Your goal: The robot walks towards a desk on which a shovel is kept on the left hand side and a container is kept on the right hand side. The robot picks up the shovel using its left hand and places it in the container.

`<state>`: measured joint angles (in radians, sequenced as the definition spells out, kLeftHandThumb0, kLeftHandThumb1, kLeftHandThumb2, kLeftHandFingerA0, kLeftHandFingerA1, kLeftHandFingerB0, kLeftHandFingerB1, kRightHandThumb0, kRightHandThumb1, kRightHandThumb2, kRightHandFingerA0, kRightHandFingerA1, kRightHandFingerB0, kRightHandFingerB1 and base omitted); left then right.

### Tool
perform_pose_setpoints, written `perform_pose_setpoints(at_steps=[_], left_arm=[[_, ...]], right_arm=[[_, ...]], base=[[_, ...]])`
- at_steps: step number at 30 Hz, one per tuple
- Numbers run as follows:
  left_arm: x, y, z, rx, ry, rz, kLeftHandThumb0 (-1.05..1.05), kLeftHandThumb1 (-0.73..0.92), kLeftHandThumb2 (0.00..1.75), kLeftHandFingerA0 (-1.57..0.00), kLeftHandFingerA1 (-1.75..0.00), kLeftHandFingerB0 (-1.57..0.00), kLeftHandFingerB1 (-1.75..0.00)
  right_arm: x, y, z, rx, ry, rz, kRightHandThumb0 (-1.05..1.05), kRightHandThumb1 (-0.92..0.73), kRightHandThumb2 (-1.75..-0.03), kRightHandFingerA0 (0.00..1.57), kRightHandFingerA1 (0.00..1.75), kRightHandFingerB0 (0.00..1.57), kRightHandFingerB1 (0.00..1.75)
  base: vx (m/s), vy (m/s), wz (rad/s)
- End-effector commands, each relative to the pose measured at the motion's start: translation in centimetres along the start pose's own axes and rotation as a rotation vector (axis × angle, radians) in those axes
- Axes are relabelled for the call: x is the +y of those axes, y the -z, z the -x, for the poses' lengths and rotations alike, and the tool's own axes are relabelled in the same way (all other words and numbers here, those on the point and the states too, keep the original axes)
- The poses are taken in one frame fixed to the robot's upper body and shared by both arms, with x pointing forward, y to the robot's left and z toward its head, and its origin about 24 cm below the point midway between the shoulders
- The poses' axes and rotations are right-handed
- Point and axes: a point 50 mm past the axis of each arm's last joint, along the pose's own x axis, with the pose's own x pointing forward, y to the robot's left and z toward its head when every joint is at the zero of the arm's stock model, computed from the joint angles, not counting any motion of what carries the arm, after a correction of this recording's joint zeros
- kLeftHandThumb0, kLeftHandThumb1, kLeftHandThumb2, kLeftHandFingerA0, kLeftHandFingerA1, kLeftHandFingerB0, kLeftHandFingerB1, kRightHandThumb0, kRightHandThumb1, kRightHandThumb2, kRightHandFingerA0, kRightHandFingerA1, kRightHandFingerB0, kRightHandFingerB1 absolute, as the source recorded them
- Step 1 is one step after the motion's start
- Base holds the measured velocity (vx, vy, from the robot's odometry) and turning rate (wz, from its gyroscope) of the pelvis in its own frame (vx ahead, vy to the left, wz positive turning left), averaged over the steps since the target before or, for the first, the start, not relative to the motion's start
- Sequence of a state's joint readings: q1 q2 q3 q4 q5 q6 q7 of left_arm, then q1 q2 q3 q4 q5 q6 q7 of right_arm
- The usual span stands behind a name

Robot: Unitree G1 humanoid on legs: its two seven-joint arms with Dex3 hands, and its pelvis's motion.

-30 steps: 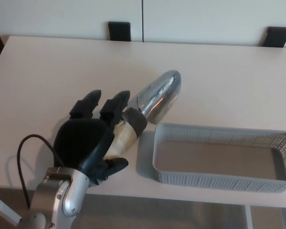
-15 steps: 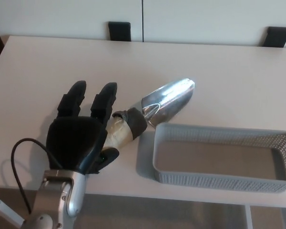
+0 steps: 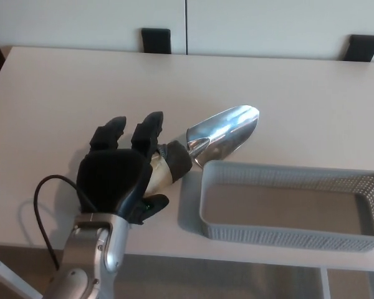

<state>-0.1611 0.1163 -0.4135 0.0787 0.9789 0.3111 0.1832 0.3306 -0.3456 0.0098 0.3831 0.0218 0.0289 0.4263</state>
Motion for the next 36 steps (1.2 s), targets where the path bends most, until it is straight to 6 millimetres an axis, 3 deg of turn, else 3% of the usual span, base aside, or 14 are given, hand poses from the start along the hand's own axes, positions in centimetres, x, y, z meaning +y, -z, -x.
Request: perform_pose_setpoints(at_steps=[1, 3, 4, 8, 9, 12, 13, 15, 18, 19, 22, 26, 32, 36], left_arm=[[-0.3, 0.8, -0.7, 0.059, 0.121, 0.05, -0.34, 0.25, 0.86, 0.0, -0.48, 0.0, -0.48], [-0.5, 1.2, -1.1, 0.075, 0.16, 0.06, -0.34, 0.26, 0.86, 0.0, -0.47, 0.0, -0.47], [-0.6, 1.3, -1.2, 0.081, 0.168, 0.063, -0.69, 0.44, 0.73, -0.16, -0.39, -0.08, -0.34], [-1.4, 2.6, -1.9, 0.123, 0.252, 0.07, -0.75, 0.48, 0.77, -0.43, -0.46, -0.1, -0.35], [-1.6, 2.9, -1.9, 0.133, 0.265, 0.069, -0.65, 0.54, 0.57, -0.57, -0.38, -0.16, -0.27], [-2.4, 3.9, -2.3, 0.169, 0.366, 0.008, -0.65, 0.6, 0.59, -0.53, -0.38, -0.13, -0.25], [-2.5, 4.2, -2.4, 0.161, 0.395, -0.03, -0.69, 0.53, 0.83, -0.43, -0.49, -0.09, -0.36], [-2.9, 4.8, -2.2, 0.161, 0.403, 0.0, -0.46, 0.7, 0.61, -0.77, -0.92, -0.3, -0.3], [-3.6, 5.6, -2.1, 0.158, 0.435, -0.068, -0.31, 0.69, 0.61, -1.02, -0.89, -0.56, -0.38], [-3.8, 5.7, -2.1, 0.156, 0.443, -0.062, -0.31, 0.7, 0.61, -0.97, -0.76, -0.55, -0.38], [-4.0, 5.8, -2.1, 0.13, 0.414, -0.034, -0.29, 0.77, 0.63, -0.75, -1.11, -0.58, -0.39], [-3.7, 5.7, -2.0, 0.075, 0.318, -0.01, -0.29, 0.7, 0.63, -0.66, -1.51, -0.77, -0.48], [-2.8, 5.1, -2.6, 0.146, 0.23, 0.403, -0.25, 0.85, 0.65, -0.86, -1.26, -0.73, -0.76], [-1.7, 5.1, -3.1, 0.216, 0.163, 0.747, -0.23, 0.83, 0.64, -0.91, -1.37, -0.76, -0.86]], right_arm=[[-0.5, -0.3, 0.3, -0.019, -0.001, 0.019, -0.47, -0.57, -0.71, 0.21, 0.45, 0.18, 0.4], [-0.5, -0.5, 0.4, -0.017, -0.004, 0.021, -0.47, -0.58, -0.71, 0.21, 0.45, 0.17, 0.4], [-0.5, -0.5, 0.3, -0.018, -0.007, 0.022, -0.46, -0.58, -0.71, 0.21, 0.44, 0.17, 0.4], [-0.6, -0.7, 0.3, -0.023, -0.016, 0.035, -0.47, -0.56, -0.72, 0.24, 0.46, 0.18, 0.41], [-0.6, -0.6, 0.3, -0.022, -0.016, 0.036, -0.47, -0.55, -0.73, 0.24, 0.47, 0.17, 0.41], [-0.6, -0.9, 0.3, -0.028, -0.022, 0.053, -0.47, -0.57, -0.72, 0.26, 0.47, 0.18, 0.41], [-0.6, -1.0, 0.2, -0.031, -0.023, 0.066, -0.47, -0.57, -0.73, 0.26, 0.47, 0.19, 0.41], [-0.7, -1.2, 0.1, -0.031, -0.027, 0.064, -0.48, -0.57, -0.73, 0.26, 0.47, 0.2, 0.42], [-0.8, -1.3, -0.1, -0.03, -0.033, 0.076, -0.48, -0.57, -0.74, 0.27, 0.47, 0.22, 0.43], [-0.8, -1.4, -0.1, -0.032, -0.037, 0.084, -0.48, -0.58, -0.74, 0.27, 0.48, 0.22, 0.43], [-0.9, -1.7, -0.2, -0.032, -0.046, 0.108, -0.42, -0.67, -0.6, 0.32, 0.43, 0.25, 0.36], [-0.9, -2.1, -0.2, -0.031, -0.055, 0.127, -0.48, -0.6, -0.75, 0.27, 0.47, 0.23, 0.43], [-1.0, -2.3, -0.3, -0.03, -0.067, 0.146, -0.43, -0.69, -0.6, 0.31, 0.43, 0.24, 0.36], [-0.9, -2.2, -0.1, -0.026, -0.076, 0.151, -0.42, -0.71, -0.6, 0.31, 0.42, 0.24, 0.35]], base=[[0.0, 0.0, 0.0], [0.0, 0.0, 0.0], [0.0, 0.0, 0.0], [0.0, 0.0, 0.0], [0.0, 0.0, 0.0], [0.0, 0.0, 0.0], [0.0, 0.0, 0.0], [0.0, 0.0, 0.0], [0.0, 0.0, 0.0], [0.0, 0.0, 0.0], [0.0, 0.0, 0.0], [0.0, 0.0, 0.0], [0.0, 0.0, 0.0], [0.0, 0.0, 0.0]])
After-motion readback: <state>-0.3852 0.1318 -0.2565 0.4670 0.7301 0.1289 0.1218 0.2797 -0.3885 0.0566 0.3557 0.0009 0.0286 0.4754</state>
